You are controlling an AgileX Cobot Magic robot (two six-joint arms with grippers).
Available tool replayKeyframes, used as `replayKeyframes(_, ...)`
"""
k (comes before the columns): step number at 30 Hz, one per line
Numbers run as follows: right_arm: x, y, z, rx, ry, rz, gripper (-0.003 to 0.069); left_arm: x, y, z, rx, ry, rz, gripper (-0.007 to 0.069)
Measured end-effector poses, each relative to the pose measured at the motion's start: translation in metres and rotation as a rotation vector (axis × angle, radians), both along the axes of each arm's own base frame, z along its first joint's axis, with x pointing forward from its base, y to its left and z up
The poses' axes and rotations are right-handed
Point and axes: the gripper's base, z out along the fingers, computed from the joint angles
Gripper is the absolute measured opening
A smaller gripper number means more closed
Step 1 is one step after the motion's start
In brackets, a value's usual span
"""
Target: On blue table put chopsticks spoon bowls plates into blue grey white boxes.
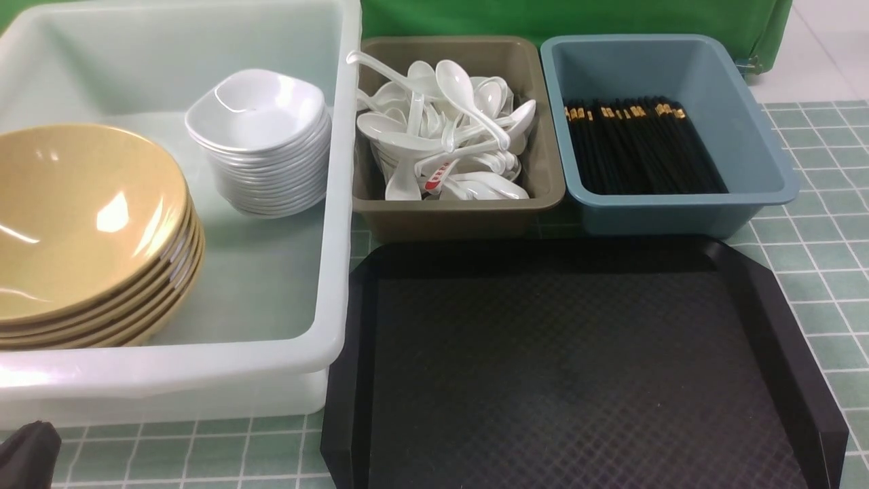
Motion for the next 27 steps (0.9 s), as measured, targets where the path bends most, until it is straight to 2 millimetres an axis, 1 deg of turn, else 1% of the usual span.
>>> replayKeyframes(27,0.0000,0.0000,0.0000,0.000,0.000,0.000,0.0085,0.0000,0.0000,-0.0002,0.000,0.002,0.000,-0.0013)
